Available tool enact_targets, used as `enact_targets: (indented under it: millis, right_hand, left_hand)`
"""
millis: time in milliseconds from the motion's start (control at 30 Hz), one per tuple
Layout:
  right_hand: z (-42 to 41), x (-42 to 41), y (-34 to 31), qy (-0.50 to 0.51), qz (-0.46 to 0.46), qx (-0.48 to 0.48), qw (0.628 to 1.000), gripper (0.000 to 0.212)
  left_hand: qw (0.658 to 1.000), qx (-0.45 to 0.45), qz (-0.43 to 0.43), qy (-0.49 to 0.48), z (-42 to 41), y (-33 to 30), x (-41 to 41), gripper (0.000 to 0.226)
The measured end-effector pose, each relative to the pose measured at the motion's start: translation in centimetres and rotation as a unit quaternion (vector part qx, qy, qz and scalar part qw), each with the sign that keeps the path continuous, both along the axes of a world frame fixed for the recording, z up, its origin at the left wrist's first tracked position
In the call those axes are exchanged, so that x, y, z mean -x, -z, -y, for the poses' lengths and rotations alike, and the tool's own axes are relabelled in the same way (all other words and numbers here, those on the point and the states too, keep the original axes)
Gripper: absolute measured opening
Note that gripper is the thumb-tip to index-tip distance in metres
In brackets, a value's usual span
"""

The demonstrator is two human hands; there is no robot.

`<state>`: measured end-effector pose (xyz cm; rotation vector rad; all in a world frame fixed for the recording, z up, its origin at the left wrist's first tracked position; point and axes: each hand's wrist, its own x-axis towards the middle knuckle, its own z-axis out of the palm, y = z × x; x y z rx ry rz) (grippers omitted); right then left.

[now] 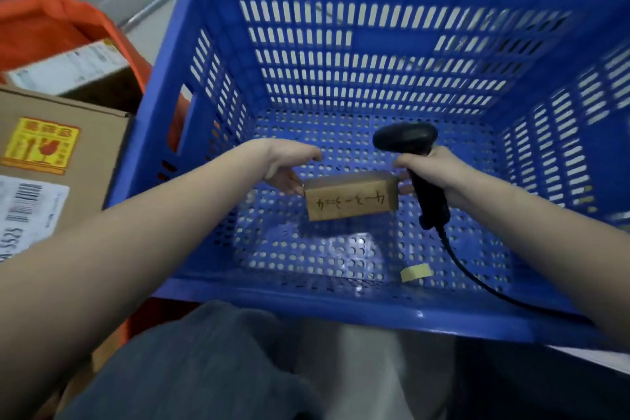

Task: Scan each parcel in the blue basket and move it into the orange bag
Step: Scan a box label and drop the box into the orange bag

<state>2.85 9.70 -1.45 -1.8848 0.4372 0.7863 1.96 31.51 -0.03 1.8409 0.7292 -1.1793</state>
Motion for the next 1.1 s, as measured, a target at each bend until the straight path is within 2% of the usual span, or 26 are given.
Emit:
enact_targets:
  millis: [100,200,300,367,433,500,567,667,733,767,867,933,1000,1100]
  right_hand:
    - [0.5,-0.8,-5.3,0.063,0.09,-0.039,0.993,0.022]
    - [0.9,-0.6,-11.2,0.124,0.176,-0.088,0.973,0.018]
    - [1.4,0.6,-16.6,0.161,0.243,-0.119,0.949,0.009]
    - [2.0,1.9,-19.5,0.18,0.274,-0.139,0.934,0.007]
    - [2.6,3.3,-21.5,0.196,0.299,-0.149,0.922,0.007]
    - [3.1,4.7,-22.4,0.206,0.317,-0.151,0.913,0.006]
    - [3.7,5.7,-22.5,0.209,0.325,-0.149,0.91,0.013]
    - [4.7,6.6,-21.6,0.212,0.315,-0.155,0.912,0.013]
    - [5.1,6.7,-20.8,0.217,0.3,-0.166,0.914,0.014]
    - [5.1,6.6,-20.5,0.221,0.293,-0.171,0.914,0.016]
    - [5.1,5.7,-20.2,0.239,0.268,-0.204,0.911,0.019]
    - [5.2,5.0,-20.5,0.269,0.245,-0.242,0.9,0.027]
    - [5.6,4.6,-20.7,0.293,0.229,-0.277,0.886,0.035]
    - [6.3,4.0,-21.2,0.3,0.232,-0.319,0.869,0.026]
  left_hand:
    - [0.995,0.003,0.094,-0.045,0.3,-5.0,-1.0,0.054]
    - [0.982,0.015,0.171,-0.071,1.3,-10.8,-0.5,0.026]
    - [0.96,0.032,0.253,-0.118,2.3,-15.7,0.7,0.016]
    - [0.942,0.053,0.302,-0.135,3.0,-18.0,1.8,0.022]
    - [0.93,0.064,0.334,-0.14,3.3,-19.5,2.7,0.043]
    - [0.921,0.066,0.355,-0.148,3.9,-20.6,3.8,0.054]
    - [0.908,0.065,0.385,-0.152,4.4,-21.3,4.9,0.048]
    - [0.891,0.054,0.434,-0.12,5.3,-21.3,6.3,0.014]
    - [0.879,0.057,0.46,-0.109,5.9,-20.7,7.0,0.012]
    - [0.874,0.054,0.471,-0.105,6.2,-20.4,7.2,0.012]
    - [0.855,0.042,0.499,-0.131,6.5,-19.7,6.8,0.041]
    - [0.844,0.053,0.513,-0.144,6.5,-19.9,6.3,0.042]
    - [0.851,0.075,0.499,-0.145,6.3,-20.1,5.7,0.04]
    - [0.861,0.106,0.466,-0.174,6.4,-20.6,5.5,0.054]
